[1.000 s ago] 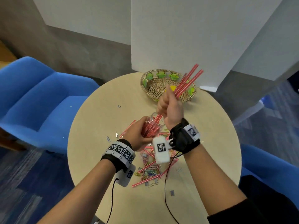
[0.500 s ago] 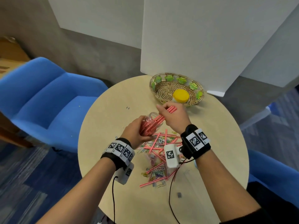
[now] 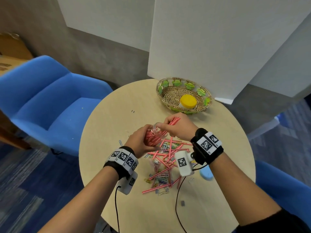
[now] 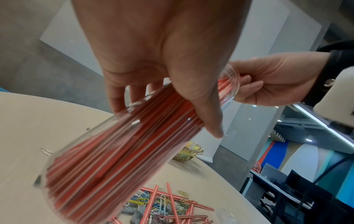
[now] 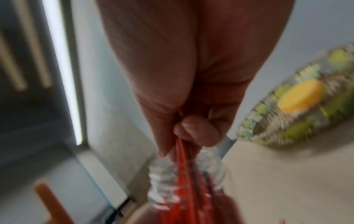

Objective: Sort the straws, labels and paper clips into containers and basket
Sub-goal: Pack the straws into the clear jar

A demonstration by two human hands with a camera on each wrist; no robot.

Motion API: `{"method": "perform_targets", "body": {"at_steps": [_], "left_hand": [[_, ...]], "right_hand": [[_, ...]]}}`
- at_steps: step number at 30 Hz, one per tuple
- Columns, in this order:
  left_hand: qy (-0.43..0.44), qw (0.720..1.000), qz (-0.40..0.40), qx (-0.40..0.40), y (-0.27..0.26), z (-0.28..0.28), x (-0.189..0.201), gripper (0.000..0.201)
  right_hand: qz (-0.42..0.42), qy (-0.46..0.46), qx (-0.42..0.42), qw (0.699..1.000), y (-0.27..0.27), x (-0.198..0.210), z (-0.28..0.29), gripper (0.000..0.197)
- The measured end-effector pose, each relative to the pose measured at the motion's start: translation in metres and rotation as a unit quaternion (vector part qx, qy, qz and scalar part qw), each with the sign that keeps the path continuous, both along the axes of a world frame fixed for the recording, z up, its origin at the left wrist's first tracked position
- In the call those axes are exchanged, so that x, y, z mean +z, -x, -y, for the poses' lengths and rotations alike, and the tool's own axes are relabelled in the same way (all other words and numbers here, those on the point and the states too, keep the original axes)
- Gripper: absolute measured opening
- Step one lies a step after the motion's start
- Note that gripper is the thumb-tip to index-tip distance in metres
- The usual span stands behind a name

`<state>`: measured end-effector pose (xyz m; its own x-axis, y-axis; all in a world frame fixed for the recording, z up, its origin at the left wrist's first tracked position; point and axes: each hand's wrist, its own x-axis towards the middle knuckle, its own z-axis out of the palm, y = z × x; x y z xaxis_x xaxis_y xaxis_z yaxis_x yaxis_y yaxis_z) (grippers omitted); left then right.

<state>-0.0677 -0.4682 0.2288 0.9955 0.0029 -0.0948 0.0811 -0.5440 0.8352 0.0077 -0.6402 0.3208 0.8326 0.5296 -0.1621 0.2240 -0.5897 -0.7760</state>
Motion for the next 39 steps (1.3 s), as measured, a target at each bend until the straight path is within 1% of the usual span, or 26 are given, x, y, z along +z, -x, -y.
{"method": "perform_targets", "body": {"at_steps": [2,4,6,8,11,13,14,16,18,21,23,26,28,29,30,32,33,34,36,39], "left_hand": [[0.019,1.0,-0.002,-0.004,0.0,0.004,-0.001,0.076],[0.031,0.999,0.006,-0.002,-0.001,0.006,0.0,0.078],[0.028,0.999,0.016,-0.001,-0.004,0.007,0.003,0.08],[0.012,1.0,0.025,-0.006,-0.006,0.005,0.008,0.08],[0.0,0.999,0.031,-0.02,-0.008,0.006,0.011,0.08],[0.009,0.999,0.03,-0.024,-0.009,0.008,0.012,0.079],[0.016,0.999,0.031,-0.02,-0.008,0.01,0.012,0.078],[0.037,0.999,0.037,-0.007,-0.008,0.012,0.014,0.079],[0.043,0.998,0.04,-0.004,-0.009,0.012,0.017,0.079],[0.025,0.999,0.034,-0.012,-0.01,0.01,0.02,0.077],[0.017,0.999,0.031,-0.015,-0.011,0.009,0.019,0.077],[0.036,0.999,0.025,-0.02,-0.008,0.008,0.016,0.075],[0.055,0.998,0.03,-0.007,-0.007,0.007,0.013,0.075],[0.063,0.997,0.035,0.004,-0.006,0.006,0.013,0.076],[0.068,0.997,0.04,0.015,-0.006,0.004,0.014,0.078],[0.068,0.996,0.052,0.03,-0.008,0.001,0.016,0.081],[0.066,0.996,0.057,0.034,-0.009,0.0,0.016,0.081],[0.063,0.996,0.06,0.034,-0.01,-0.001,0.018,0.081],[0.045,0.997,0.065,0.021,-0.012,-0.001,0.021,0.08],[0.023,0.998,0.053,-0.005,-0.011,-0.001,0.021,0.078]], "right_hand": [[0.057,0.02,-0.016,0.998,0.002,-0.002,-0.005,0.036],[0.104,-0.012,-0.057,0.993,0.002,-0.002,-0.008,0.032],[0.132,-0.034,-0.069,0.988,0.0,0.003,-0.005,0.031],[0.143,-0.017,-0.044,0.989,-0.003,0.013,0.0,0.03],[0.144,0.061,0.025,0.987,-0.003,0.02,-0.006,0.032],[0.16,0.084,0.026,0.983,-0.002,0.018,-0.013,0.035],[0.17,0.072,0.005,0.983,-0.002,0.017,-0.015,0.035],[0.191,0.012,-0.054,0.98,-0.001,0.013,-0.016,0.034],[0.198,-0.041,-0.093,0.975,0.002,0.01,-0.014,0.033],[0.154,-0.131,-0.134,0.97,0.007,0.004,-0.012,0.028],[0.127,-0.147,-0.135,0.972,0.008,0.002,-0.01,0.025],[0.094,-0.093,-0.074,0.988,0.009,0.007,-0.009,0.024],[0.104,-0.047,-0.031,0.993,0.007,0.018,-0.005,0.023],[0.111,-0.045,-0.028,0.992,0.005,0.024,-0.001,0.023],[0.11,-0.064,-0.038,0.991,0.002,0.03,0.003,0.022],[0.09,-0.125,-0.066,0.986,-0.001,0.037,0.008,0.012],[0.087,-0.133,-0.069,0.985,0.0,0.038,0.007,0.008],[0.095,-0.12,-0.068,0.986,0.001,0.036,0.004,0.007],[0.136,-0.053,-0.054,0.988,0.004,0.025,-0.007,0.008],[0.209,0.05,-0.011,0.977,0.007,0.013,-0.019,0.004]]}}
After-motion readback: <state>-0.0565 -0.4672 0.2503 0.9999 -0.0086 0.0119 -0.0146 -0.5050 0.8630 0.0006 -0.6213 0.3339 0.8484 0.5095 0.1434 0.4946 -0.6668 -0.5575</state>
